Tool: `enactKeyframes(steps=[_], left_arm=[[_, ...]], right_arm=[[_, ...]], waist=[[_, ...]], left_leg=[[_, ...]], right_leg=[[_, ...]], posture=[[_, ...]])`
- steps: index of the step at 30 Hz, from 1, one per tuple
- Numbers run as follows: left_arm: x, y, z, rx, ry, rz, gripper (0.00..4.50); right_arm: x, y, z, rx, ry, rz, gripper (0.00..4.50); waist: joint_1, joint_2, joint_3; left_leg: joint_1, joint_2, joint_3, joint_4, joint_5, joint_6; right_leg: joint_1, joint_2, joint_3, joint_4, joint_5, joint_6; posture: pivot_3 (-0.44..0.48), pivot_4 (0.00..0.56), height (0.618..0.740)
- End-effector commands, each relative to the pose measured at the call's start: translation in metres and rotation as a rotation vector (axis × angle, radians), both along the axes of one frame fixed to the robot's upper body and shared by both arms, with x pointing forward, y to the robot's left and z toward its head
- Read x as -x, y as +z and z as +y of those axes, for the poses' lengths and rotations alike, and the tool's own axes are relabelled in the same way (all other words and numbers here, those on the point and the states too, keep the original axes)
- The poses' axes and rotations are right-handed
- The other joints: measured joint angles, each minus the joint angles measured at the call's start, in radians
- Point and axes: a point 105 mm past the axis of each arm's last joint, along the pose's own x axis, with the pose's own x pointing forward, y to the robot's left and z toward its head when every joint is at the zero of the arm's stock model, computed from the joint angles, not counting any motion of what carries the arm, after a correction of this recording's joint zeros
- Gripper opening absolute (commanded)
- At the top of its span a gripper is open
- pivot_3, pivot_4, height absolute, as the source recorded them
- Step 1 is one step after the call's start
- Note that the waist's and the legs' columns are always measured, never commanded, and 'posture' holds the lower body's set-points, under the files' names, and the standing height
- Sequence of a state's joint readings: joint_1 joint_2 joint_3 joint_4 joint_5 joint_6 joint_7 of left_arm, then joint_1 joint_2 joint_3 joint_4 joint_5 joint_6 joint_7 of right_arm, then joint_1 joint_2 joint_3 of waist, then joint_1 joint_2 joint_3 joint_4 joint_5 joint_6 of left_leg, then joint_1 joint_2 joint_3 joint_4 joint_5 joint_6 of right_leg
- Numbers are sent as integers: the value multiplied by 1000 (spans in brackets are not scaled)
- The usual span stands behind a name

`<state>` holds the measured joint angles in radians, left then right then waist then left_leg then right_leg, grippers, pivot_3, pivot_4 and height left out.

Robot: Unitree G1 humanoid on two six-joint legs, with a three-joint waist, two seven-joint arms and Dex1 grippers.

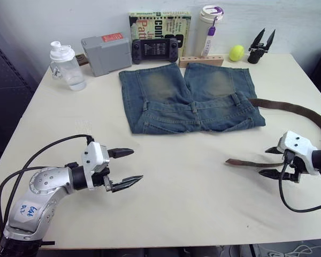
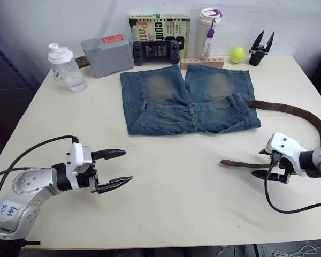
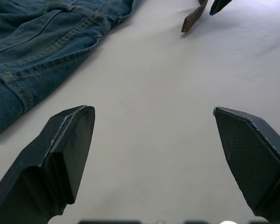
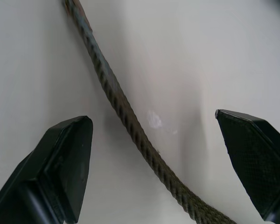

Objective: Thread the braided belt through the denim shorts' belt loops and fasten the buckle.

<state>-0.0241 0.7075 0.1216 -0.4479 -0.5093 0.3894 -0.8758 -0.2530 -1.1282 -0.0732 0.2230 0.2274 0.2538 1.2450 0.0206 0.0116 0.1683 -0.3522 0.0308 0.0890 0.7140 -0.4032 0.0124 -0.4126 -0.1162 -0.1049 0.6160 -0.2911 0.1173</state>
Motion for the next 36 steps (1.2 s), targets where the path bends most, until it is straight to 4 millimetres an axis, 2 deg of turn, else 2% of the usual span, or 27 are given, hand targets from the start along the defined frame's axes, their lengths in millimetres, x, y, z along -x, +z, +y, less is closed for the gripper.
enactKeyframes(steps=[1,3,5,6,9,10,11,12,16,22,24,26,31,36], left_arm=[[9,7,-10,26,-12,-24,4500],[9,8,-10,27,-4,-28,4500],[9,10,-10,30,1,-34,4500],[9,11,-10,31,3,-35,4500],[8,14,-9,37,5,-37,4500],[7,15,-9,38,3,-39,4500],[6,16,-9,41,0,-39,4500],[4,17,-9,44,-2,-39,4500],[-6,22,-7,47,-33,-38,4500],[-38,44,-8,62,-91,-72,4500],[-47,56,-31,87,-198,-82,4500],[-43,53,-54,80,-319,-57,4500],[-33,30,-82,-1,-477,-34,4500],[-36,29,-90,32,-507,-3,4500]], right_arm=[[-3,-18,-24,185,24,94,4110],[-4,-21,-26,193,28,101,3502],[-4,-24,-26,187,32,116,2680],[-4,-26,-26,186,35,123,2458],[-3,-30,-27,191,58,142,1271],[-3,-30,-26,188,74,144,976],[-3,-30,-23,177,91,142,452],[-3,-30,-19,165,110,137,115],[-1,-25,7,95,213,111,41],[6,2,66,10,393,38,41],[14,14,101,-2,505,5,41],[21,23,126,-25,583,-15,41],[35,30,153,-23,670,-24,41],[38,29,159,-26,675,-22,41]], waist=[[0,0,0],[0,0,0],[0,0,0],[1,0,0],[1,0,0],[1,-1,0],[1,-1,0],[1,-1,0],[1,-2,-1],[-3,0,0],[-2,0,0],[8,0,0],[4,0,1],[3,-2,2]], left_leg=[[0,0,0,0,0,0],[0,0,0,0,0,0],[0,0,0,0,0,0],[0,0,0,0,0,0],[0,0,-2,2,0,0],[0,0,-2,2,0,0],[0,0,-2,2,0,0],[0,0,-2,2,0,0],[0,0,-3,3,0,0],[0,1,-3,2,0,-1],[-1,0,-3,2,0,-1],[-2,0,-3,3,0,-1],[-4,-1,-6,6,0,0],[-4,-1,-6,5,0,0]], right_leg=[[0,0,0,0,0,0],[0,0,0,0,0,0],[0,0,0,0,0,0],[0,0,0,0,0,0],[3,0,-1,-2,0,0],[3,0,-1,-1,0,0],[3,0,-1,-1,0,0],[3,0,-1,-1,0,0],[4,0,-2,-1,0,0],[2,1,-3,1,0,0],[1,0,-3,1,0,0],[1,0,-3,2,0,0],[1,-1,-5,1,0,1],[1,0,-7,1,0,1]], posture=[[0,150,731],[0,150,731],[0,150,731],[0,150,731],[0,150,731],[0,150,731],[0,150,731],[0,150,731],[0,150,731],[0,150,731],[0,150,731],[0,150,731],[0,150,731],[0,150,731]])
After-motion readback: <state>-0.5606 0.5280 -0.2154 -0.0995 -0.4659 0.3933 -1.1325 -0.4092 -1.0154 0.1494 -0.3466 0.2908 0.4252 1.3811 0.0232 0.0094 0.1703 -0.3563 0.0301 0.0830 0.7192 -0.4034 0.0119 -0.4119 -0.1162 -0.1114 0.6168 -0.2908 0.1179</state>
